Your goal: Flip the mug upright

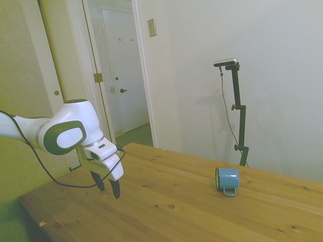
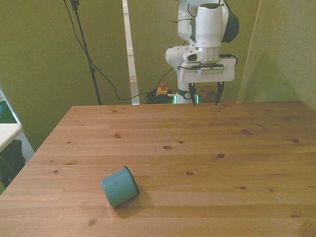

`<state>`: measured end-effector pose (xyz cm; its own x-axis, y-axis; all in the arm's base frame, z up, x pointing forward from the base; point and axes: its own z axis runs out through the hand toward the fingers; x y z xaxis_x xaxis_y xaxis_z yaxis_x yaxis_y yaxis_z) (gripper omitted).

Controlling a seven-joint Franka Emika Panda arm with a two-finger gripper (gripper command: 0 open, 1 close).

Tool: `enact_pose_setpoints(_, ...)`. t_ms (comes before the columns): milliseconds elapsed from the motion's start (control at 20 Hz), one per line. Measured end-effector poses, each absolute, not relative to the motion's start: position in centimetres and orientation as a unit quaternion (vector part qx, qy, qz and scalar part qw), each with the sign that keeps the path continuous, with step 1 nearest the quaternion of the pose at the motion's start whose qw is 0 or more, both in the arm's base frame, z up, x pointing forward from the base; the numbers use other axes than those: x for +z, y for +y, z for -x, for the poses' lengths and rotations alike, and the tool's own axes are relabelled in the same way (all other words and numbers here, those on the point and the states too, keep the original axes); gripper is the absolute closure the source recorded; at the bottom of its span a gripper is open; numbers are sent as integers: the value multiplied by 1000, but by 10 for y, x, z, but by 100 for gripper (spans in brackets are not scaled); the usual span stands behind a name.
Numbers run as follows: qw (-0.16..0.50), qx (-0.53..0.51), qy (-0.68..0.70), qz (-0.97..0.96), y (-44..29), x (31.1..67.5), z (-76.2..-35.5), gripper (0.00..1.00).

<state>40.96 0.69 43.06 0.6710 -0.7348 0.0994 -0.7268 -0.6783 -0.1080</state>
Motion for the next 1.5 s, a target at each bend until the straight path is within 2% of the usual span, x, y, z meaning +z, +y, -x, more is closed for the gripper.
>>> enact_pose_setpoints(250, 27, -77, 389, 918, 4, 435, -423, 0)
enact_pose_setpoints(400, 14, -99, 394, 914, -13, 441, -451, 0)
enact_pose_setpoints(700, -61, -171, 437, 881, -79, 454, -513, 0)
enact_pose_setpoints(900, -87, -191, 463, 861, -98, 444, -551, 0)
enact_pose_setpoints(1250, -115, -244, 410, 871, -124, 439, -571, 0)
enact_pose_setpoints(1500, -146, -280, 350, 882, -147, 420, -590, 0)
